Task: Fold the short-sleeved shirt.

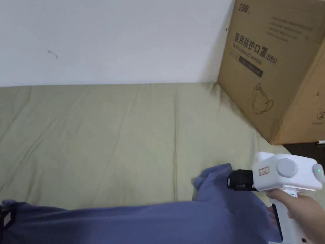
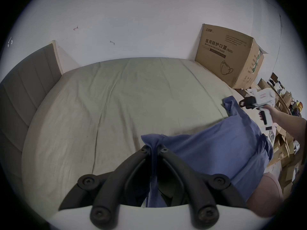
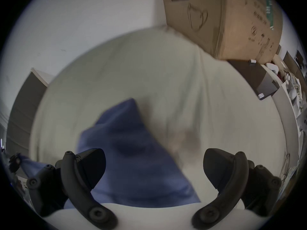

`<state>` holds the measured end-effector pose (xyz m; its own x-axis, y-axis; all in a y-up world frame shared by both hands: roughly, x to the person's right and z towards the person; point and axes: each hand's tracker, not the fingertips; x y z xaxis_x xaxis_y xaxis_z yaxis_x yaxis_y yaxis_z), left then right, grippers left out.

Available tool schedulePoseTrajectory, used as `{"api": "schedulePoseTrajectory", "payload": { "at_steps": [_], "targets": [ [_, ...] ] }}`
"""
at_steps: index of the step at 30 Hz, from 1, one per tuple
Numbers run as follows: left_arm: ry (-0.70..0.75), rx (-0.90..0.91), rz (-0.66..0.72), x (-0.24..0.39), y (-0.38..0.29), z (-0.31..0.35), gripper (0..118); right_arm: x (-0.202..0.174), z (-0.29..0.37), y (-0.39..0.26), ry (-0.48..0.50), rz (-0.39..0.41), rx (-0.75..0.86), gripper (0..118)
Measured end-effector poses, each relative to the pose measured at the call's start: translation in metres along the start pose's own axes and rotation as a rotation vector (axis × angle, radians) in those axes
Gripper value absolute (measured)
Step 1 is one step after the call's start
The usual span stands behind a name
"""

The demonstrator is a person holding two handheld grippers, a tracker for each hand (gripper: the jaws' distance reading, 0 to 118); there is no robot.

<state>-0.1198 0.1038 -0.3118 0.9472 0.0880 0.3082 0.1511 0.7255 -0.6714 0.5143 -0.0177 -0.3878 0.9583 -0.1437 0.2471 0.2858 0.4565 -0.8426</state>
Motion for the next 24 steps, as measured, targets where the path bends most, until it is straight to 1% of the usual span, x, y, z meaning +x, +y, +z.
{"api": "schedulePoseTrajectory", "payload": {
  "at_steps": [1, 2, 3, 4, 5, 6, 7, 8, 9, 10, 11, 15, 16, 17, 19, 20, 22, 24],
  "targets": [
    [0.0, -0.012, -0.003, 0.001, 0.0, 0.001, 6, -0.012, -0.018, 0.018, -0.04, 0.004, -0.062, 114],
    [0.005, -0.022, -0.011, 0.002, 0.0, 0.002, 6, -0.015, -0.028, 0.02, -0.072, 0.026, -0.134, 112],
    [0.015, -0.034, -0.029, 0.003, 0.0, 0.001, 6, -0.019, -0.031, 0.016, -0.101, 0.066, -0.14, 111],
    [0.025, -0.04, -0.042, 0.003, -0.001, 0.0, 6, -0.024, -0.022, 0.012, -0.094, 0.103, -0.067, 104],
    [0.025, -0.046, -0.044, 0.002, -0.001, -0.002, 6, -0.031, -0.013, 0.013, -0.087, 0.118, -0.049, 89],
    [0.03, -0.053, -0.048, 0.003, -0.001, -0.004, 6, -0.032, -0.007, 0.011, -0.071, 0.125, -0.049, 65],
    [0.036, -0.057, -0.048, 0.003, -0.001, -0.007, 6, -0.031, 0.002, 0.008, -0.063, 0.14, -0.028, 31],
    [0.039, -0.059, -0.038, 0.0, -0.004, -0.011, 6, -0.03, 0.01, 0.005, -0.078, 0.149, -0.009, 1],
    [0.043, -0.058, -0.022, -0.001, -0.004, -0.014, 6, -0.029, 0.018, 0.007, -0.067, 0.145, -0.004, 1],
    [0.045, -0.052, 0.001, -0.002, -0.004, -0.017, 6, -0.027, 0.025, 0.007, 0.006, 0.093, -0.007, 1],
    [0.056, -0.048, 0.026, -0.002, -0.004, -0.021, 6, -0.026, 0.034, 0.007, 0.016, 0.054, 0.017, 1],
    [0.079, -0.008, 0.142, -0.011, 0.008, -0.026, 6, -0.024, 0.08, 0.02, 0.055, -0.033, 0.17, 1],
    [0.08, 0.016, 0.163, -0.014, 0.013, -0.025, 6, -0.025, 0.094, 0.024, 0.051, -0.041, 0.209, 1],
    [0.076, 0.043, 0.175, -0.015, 0.019, -0.022, 6, -0.033, 0.114, 0.02, 0.033, -0.025, 0.265, 1],
    [0.106, 0.126, 0.156, -0.014, 0.03, -0.01, 6, -0.04, 0.144, 0.02, 0.007, 0.023, 0.364, 1],
    [0.094, 0.155, 0.161, -0.012, 0.034, -0.003, 6, -0.042, 0.16, 0.018, 0.008, 0.033, 0.41, 1],
    [0.083, 0.176, 0.168, -0.01, 0.041, 0.01, 6, -0.038, 0.183, 0.019, 0.038, 0.026, 0.456, 1],
    [0.074, 0.174, 0.161, -0.007, 0.038, 0.021, 6, -0.037, 0.204, 0.003, 0.051, 0.014, 0.457, 1]
  ]
}}
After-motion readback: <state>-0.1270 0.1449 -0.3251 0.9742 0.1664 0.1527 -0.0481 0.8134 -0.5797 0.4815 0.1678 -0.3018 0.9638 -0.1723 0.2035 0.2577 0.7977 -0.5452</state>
